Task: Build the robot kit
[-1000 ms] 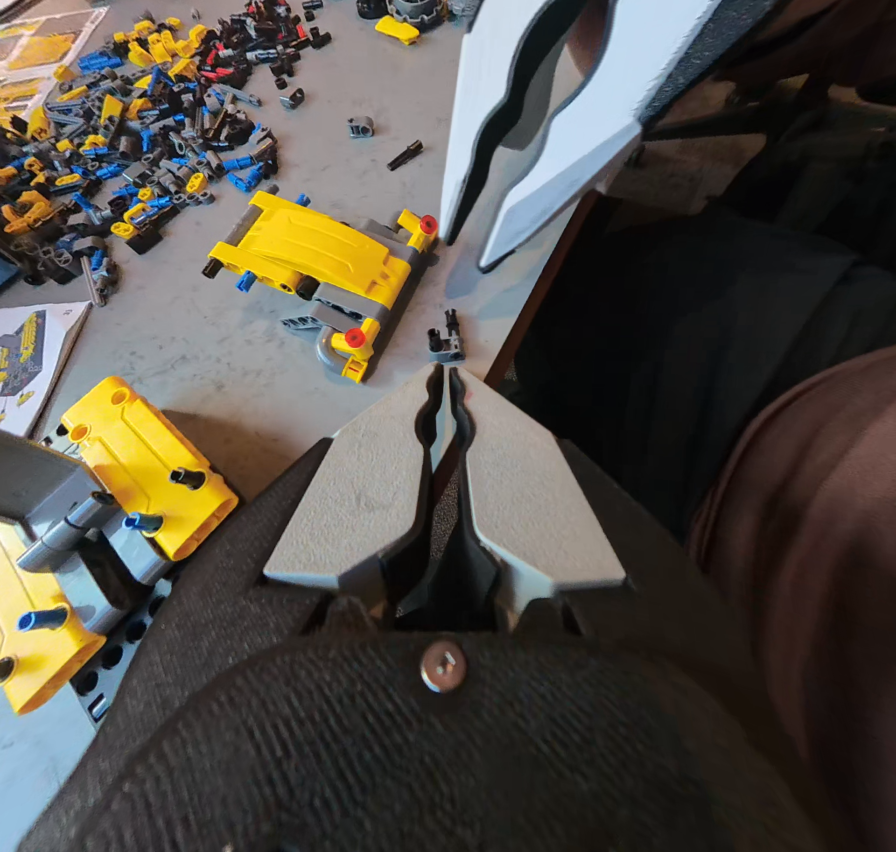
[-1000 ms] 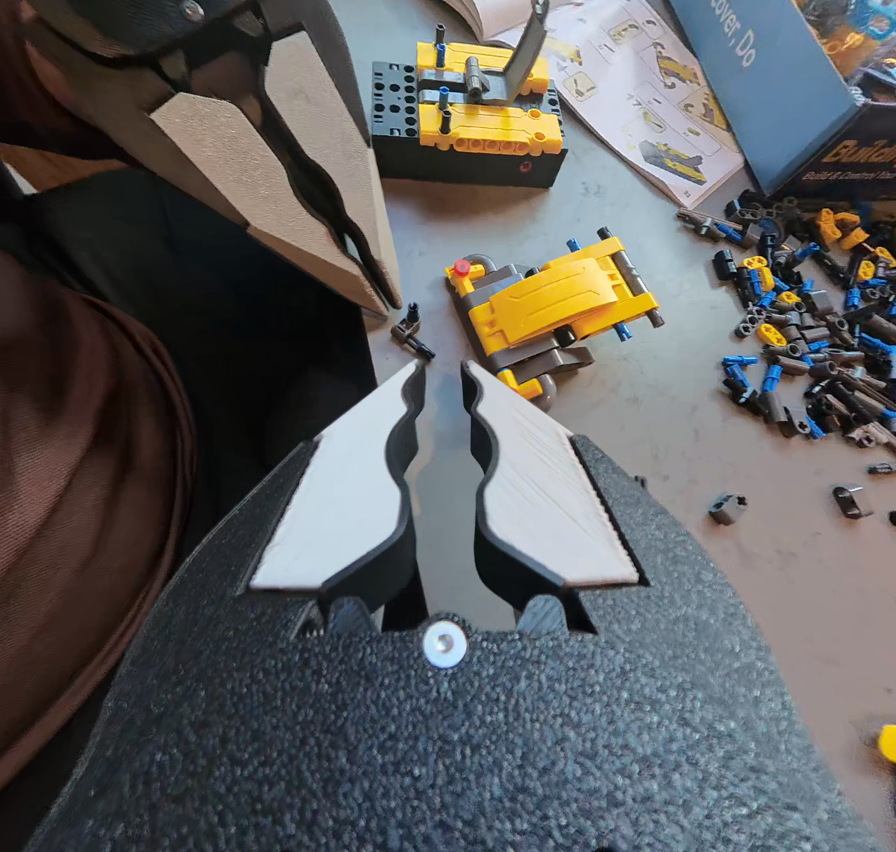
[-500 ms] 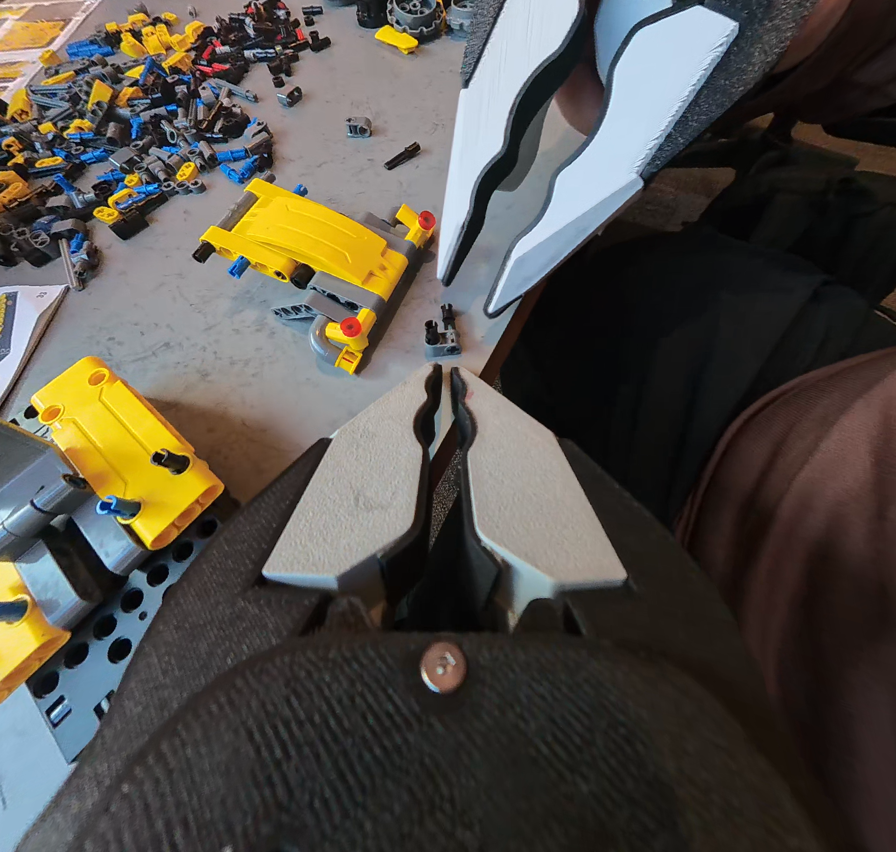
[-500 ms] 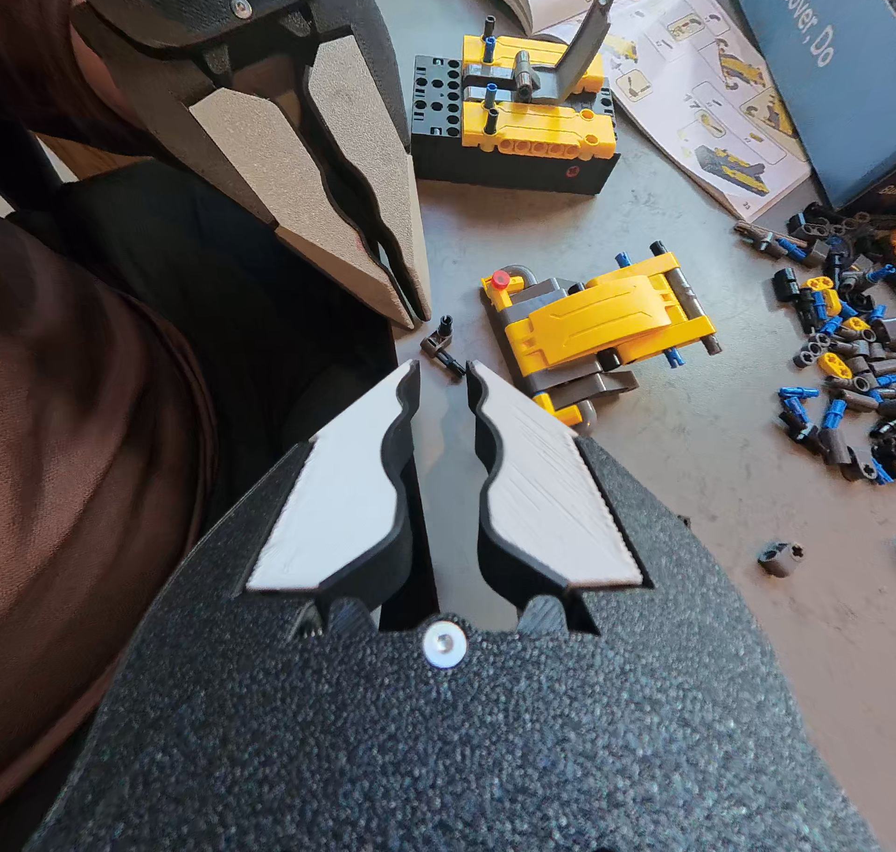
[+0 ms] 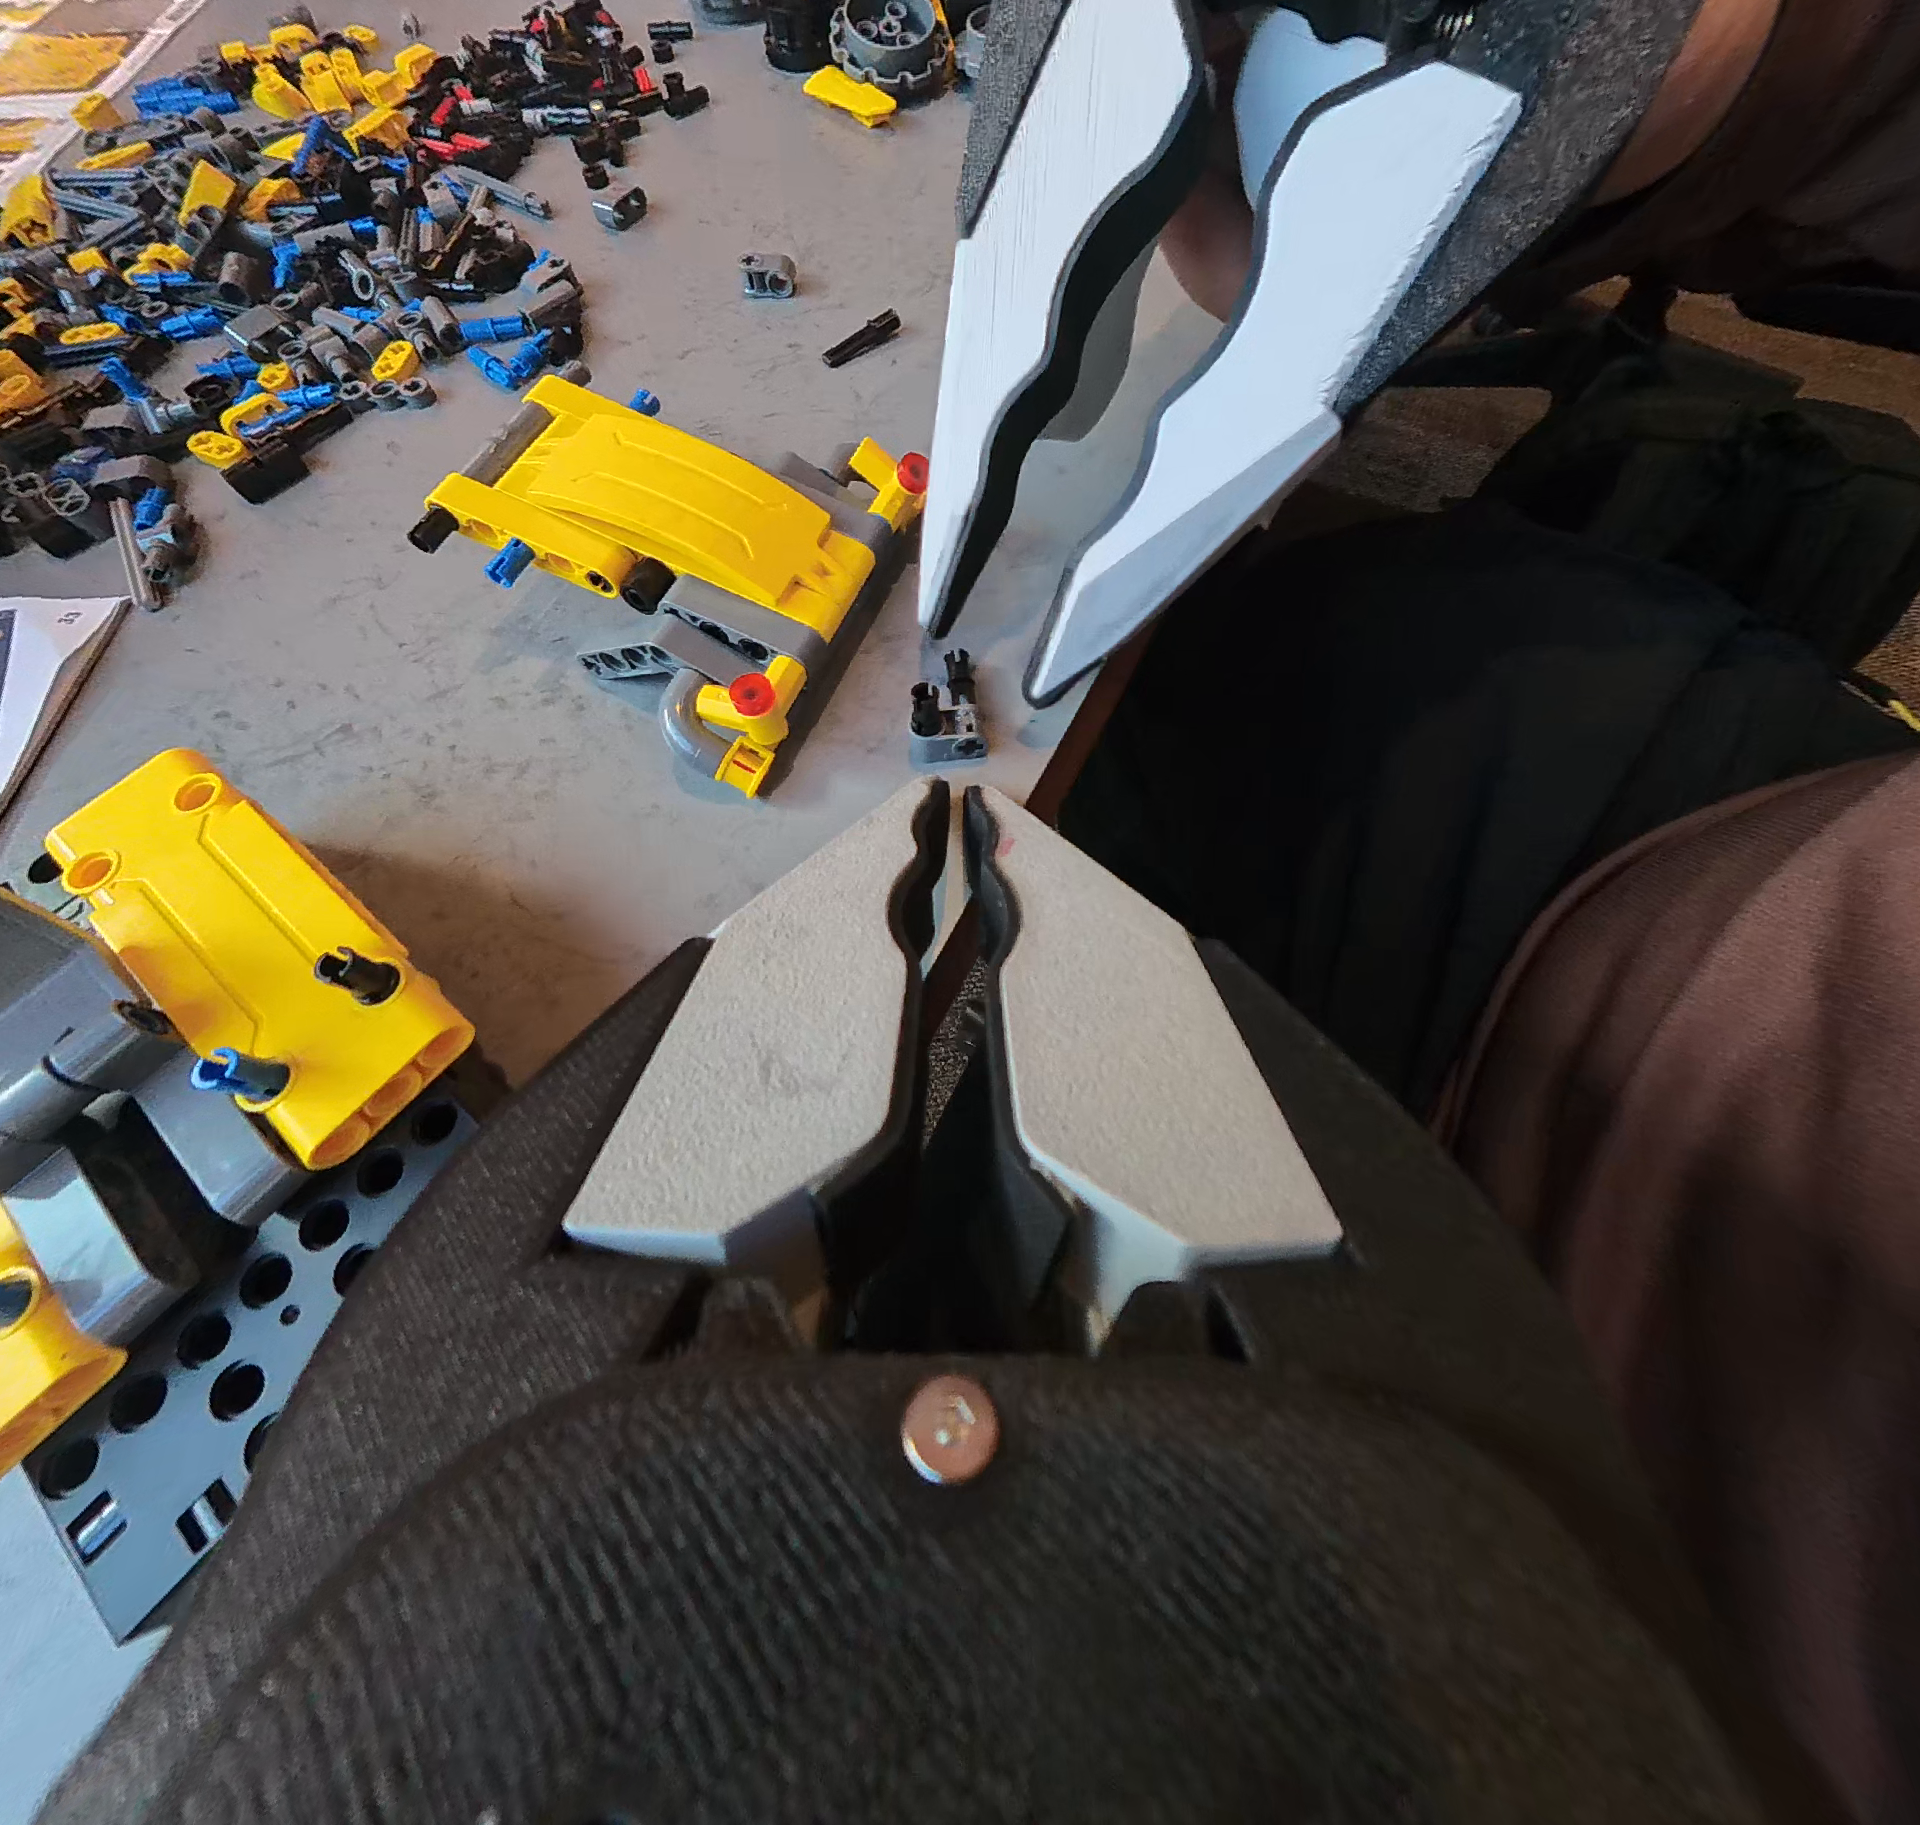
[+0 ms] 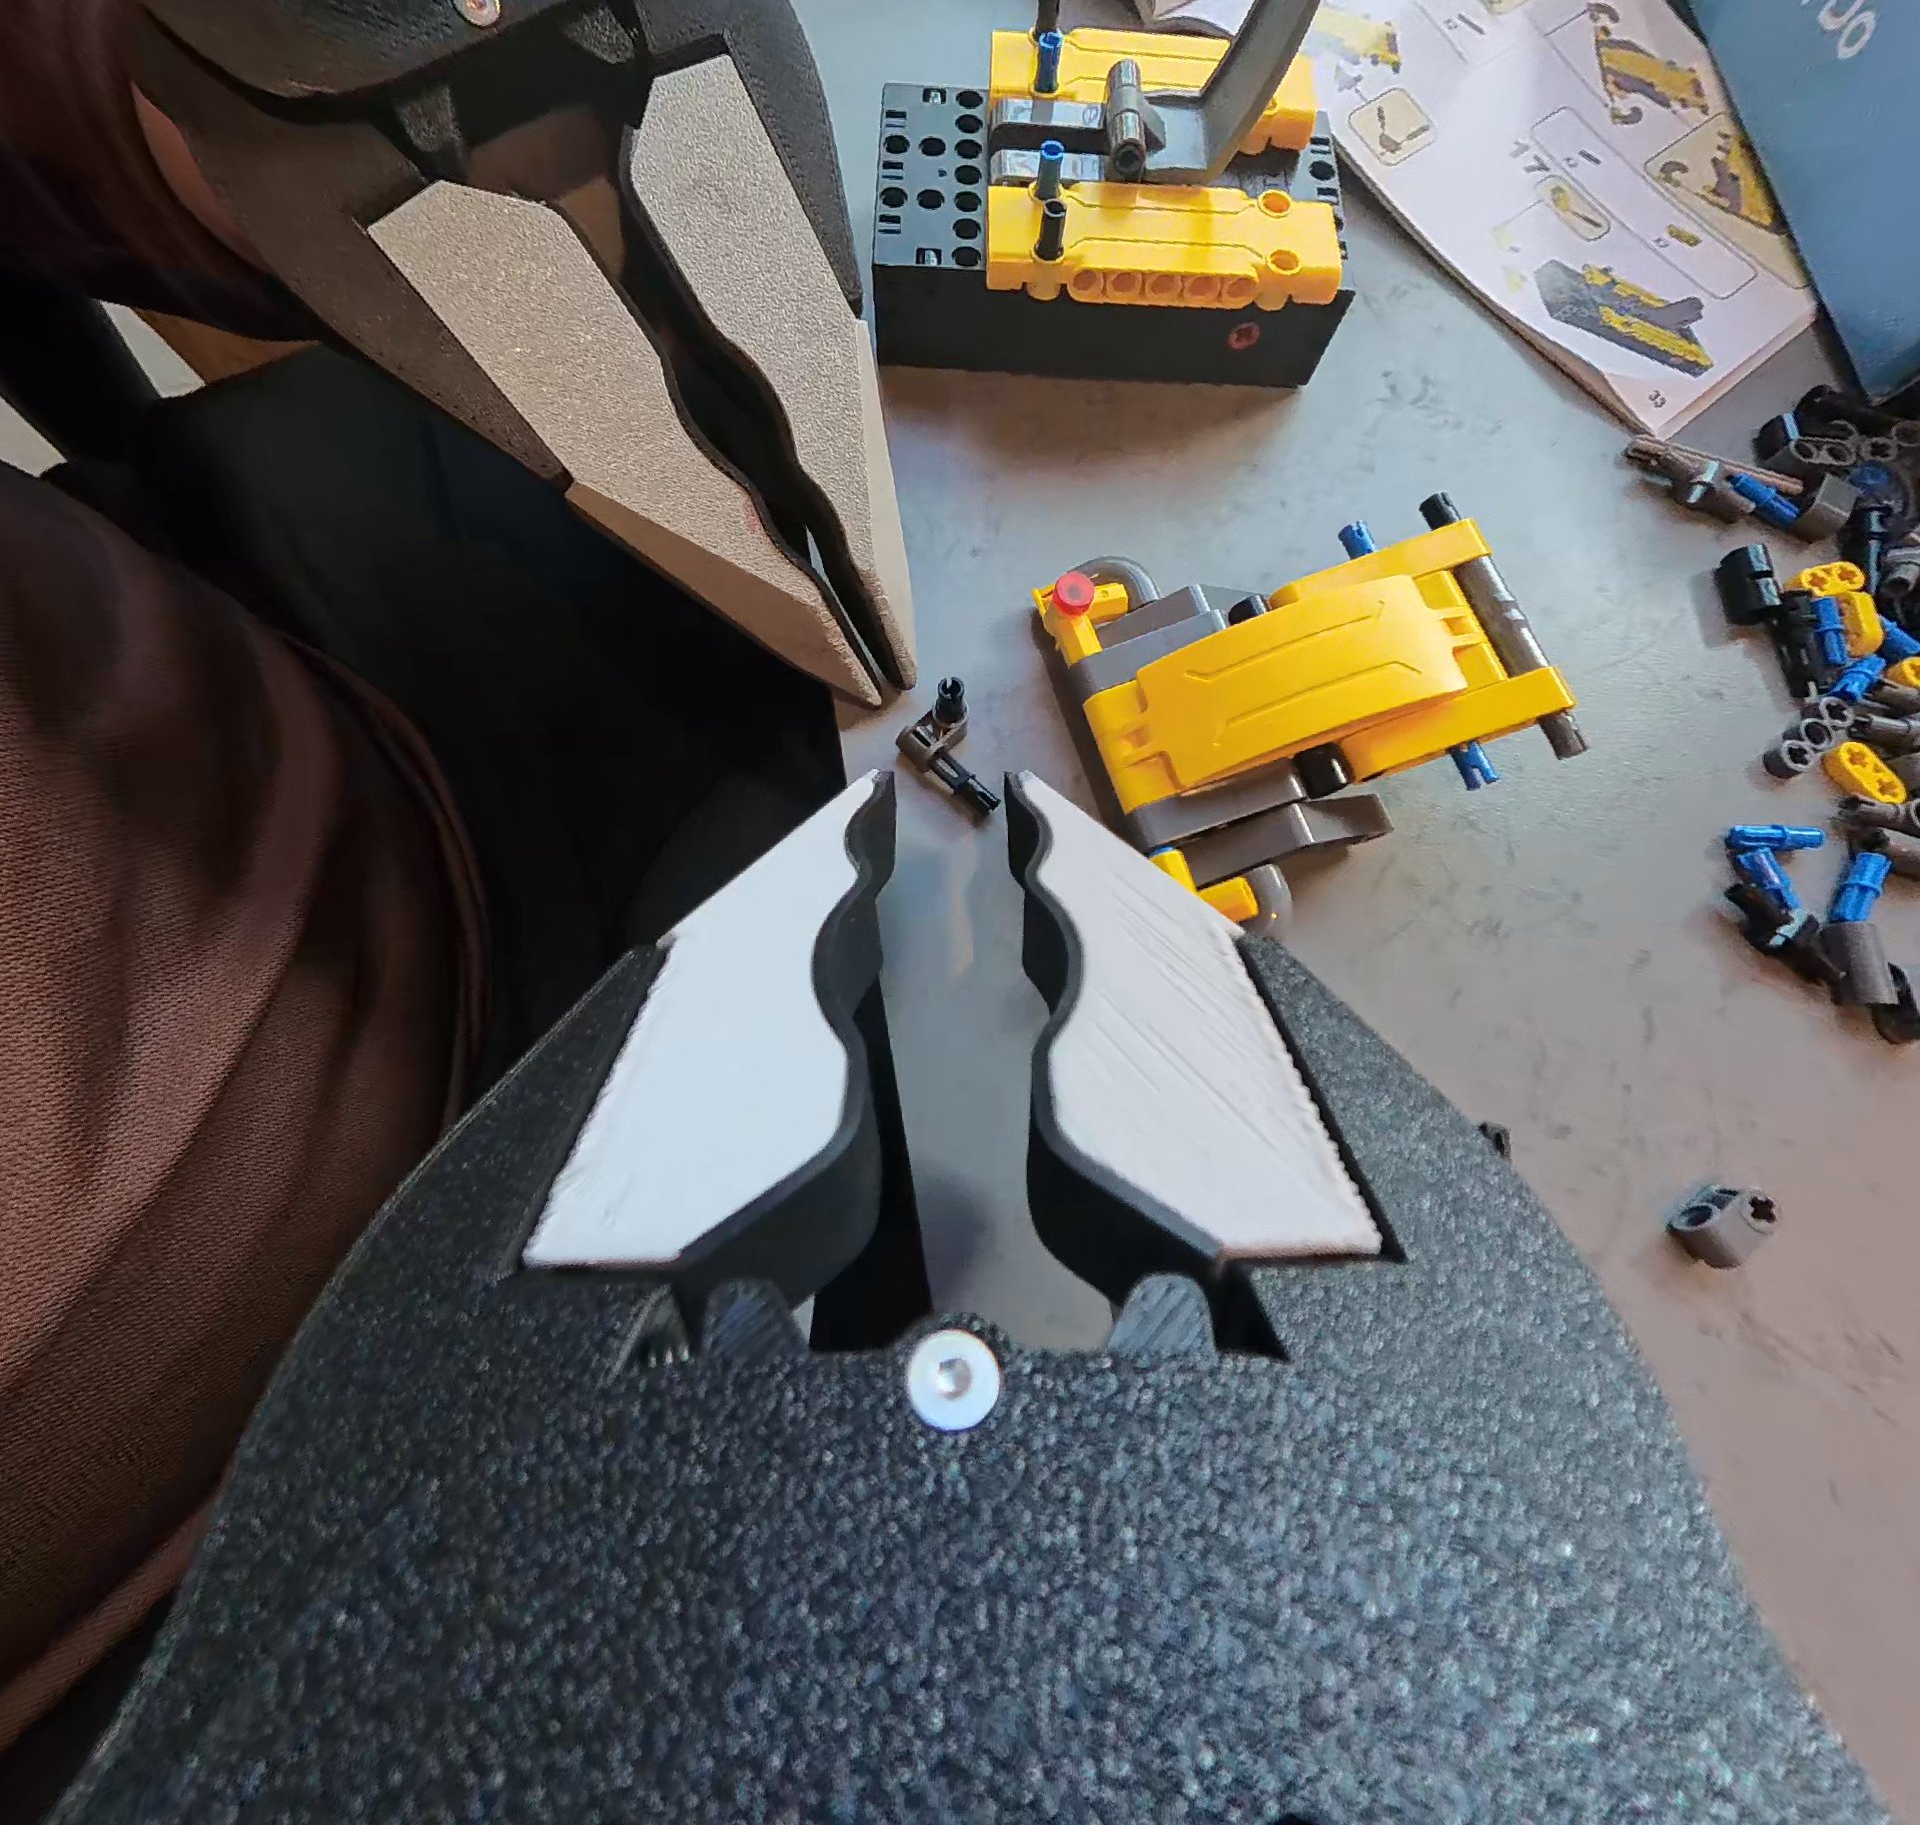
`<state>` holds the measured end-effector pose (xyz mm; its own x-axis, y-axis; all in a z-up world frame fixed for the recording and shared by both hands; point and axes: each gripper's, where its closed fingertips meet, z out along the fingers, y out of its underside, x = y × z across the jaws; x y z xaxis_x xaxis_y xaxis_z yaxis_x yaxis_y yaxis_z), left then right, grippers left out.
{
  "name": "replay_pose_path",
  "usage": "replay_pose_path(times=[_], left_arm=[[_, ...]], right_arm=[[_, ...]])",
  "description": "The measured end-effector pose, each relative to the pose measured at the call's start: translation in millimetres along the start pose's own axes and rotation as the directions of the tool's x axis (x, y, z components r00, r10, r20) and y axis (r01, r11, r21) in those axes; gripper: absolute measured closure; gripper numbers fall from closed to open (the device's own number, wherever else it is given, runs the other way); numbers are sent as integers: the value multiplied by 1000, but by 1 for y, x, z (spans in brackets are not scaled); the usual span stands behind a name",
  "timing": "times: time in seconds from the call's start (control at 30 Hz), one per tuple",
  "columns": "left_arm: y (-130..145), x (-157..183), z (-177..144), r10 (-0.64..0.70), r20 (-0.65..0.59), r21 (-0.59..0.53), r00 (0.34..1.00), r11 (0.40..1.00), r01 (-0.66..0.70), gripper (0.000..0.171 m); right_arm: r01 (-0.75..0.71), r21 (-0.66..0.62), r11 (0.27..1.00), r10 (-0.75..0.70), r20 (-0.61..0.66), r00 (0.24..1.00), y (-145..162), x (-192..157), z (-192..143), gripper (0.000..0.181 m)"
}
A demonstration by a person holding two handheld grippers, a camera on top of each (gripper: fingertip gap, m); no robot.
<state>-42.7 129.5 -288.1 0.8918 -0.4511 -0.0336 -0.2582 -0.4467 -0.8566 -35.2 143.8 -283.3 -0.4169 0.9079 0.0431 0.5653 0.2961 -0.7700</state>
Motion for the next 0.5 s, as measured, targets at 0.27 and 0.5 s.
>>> replay_pose_path(times=[0.27, 0.5], left_arm=[[0, 0, 0, 5, 4, -2, 1000, 1000, -5, 171], [-1, 2, 2, 4, 1, 1, 1000, 1000, -4, 171]], right_arm=[[28, -32, 999, -28, 0, 1000, 4, -3, 4, 163], [29, -33, 999, -28, 10, 1000, 1, -5, 8, 164]])
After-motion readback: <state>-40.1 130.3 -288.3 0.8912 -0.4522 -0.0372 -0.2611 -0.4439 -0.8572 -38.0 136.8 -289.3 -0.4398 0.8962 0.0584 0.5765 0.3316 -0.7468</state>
